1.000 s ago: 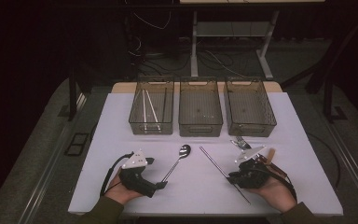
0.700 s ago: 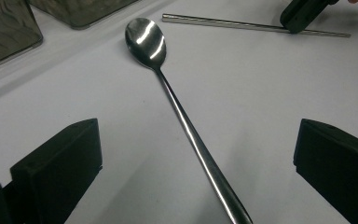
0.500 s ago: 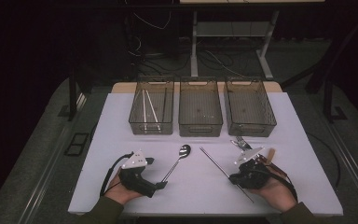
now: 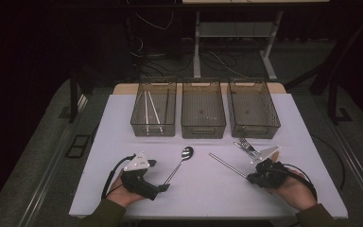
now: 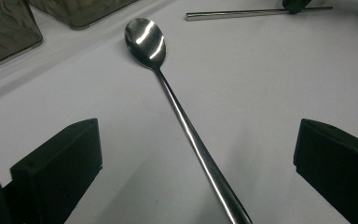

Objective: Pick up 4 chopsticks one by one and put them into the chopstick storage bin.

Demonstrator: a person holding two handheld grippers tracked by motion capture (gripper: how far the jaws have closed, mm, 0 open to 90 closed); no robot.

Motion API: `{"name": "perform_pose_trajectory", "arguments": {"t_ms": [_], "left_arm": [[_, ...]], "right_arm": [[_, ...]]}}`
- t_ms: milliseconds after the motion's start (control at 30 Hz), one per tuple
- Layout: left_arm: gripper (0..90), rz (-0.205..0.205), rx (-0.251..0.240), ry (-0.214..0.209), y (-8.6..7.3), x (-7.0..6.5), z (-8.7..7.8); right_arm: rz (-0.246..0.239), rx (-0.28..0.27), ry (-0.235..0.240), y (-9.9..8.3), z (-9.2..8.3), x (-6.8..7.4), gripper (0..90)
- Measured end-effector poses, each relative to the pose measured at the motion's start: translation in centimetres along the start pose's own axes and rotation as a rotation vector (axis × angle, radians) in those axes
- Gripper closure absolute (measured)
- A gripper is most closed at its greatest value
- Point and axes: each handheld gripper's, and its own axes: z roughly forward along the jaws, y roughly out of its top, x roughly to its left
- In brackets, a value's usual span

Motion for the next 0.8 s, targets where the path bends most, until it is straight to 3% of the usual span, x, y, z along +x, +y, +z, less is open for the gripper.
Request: {"name": "perform_pose_trajectory", "arguments": {"t_ms": [133,300,567,800], "left_arm": [[0.0,-0.001,0.000,0.001,0.0,0.0,0.0],[0.0,-0.005,0.000,0.004,0.0,0.0,0.0],[0.0,0.001,0.002,0.000,0.0,0.0,0.0],[0.0,-0.003,-0.003,-0.005,0.0,-0.1,0.1]], "right_arm": [[-0.007,-0.013,0.008,0.6,-0.4,0.0,78.7],[-0.017,-0.029,0.008,3.1,-0.8,-0.1,78.7],[-0.044,0.036,0.019,8.0,1.3,-0.1,78.9],[-0.089,0.141,0.016,11.6,3.4,-0.2,79.6]]}}
